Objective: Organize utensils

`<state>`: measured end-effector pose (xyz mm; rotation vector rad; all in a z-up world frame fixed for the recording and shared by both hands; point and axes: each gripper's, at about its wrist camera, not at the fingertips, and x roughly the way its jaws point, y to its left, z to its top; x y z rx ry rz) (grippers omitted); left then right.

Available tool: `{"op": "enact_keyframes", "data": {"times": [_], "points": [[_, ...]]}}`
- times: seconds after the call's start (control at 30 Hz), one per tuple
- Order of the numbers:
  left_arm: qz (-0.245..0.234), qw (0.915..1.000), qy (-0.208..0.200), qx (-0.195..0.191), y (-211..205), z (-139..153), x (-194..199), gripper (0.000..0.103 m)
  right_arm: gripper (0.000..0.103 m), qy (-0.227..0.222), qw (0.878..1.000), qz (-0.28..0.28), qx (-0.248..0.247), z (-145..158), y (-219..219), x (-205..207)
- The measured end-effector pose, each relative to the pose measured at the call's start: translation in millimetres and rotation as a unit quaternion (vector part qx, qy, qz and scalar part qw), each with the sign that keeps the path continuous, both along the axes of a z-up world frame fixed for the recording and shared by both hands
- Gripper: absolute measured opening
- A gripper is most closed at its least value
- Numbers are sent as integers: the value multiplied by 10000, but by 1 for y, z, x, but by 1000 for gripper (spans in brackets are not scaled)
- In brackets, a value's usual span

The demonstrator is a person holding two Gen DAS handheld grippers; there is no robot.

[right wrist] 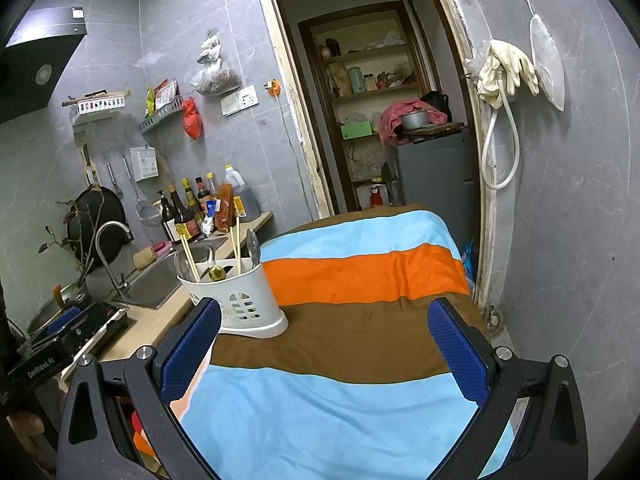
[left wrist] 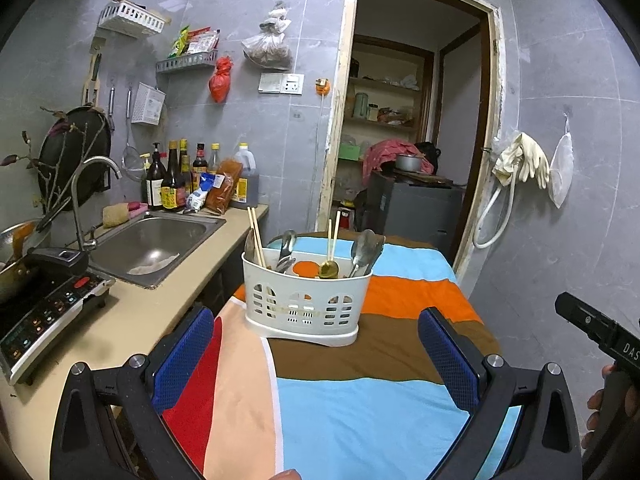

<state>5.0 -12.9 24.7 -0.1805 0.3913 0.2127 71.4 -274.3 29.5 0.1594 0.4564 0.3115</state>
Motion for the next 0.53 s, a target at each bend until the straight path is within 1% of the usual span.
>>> {"op": "enact_keyframes", "data": {"times": [0.4, 0.53], "points": [[17, 10000, 42, 42, 6, -2, 5, 102, 101, 92, 10000, 26, 18, -4, 5, -1], [33, 10000, 75, 17, 11, -4, 8, 102, 101, 134, 9999, 42, 18, -4, 12, 5]]}}
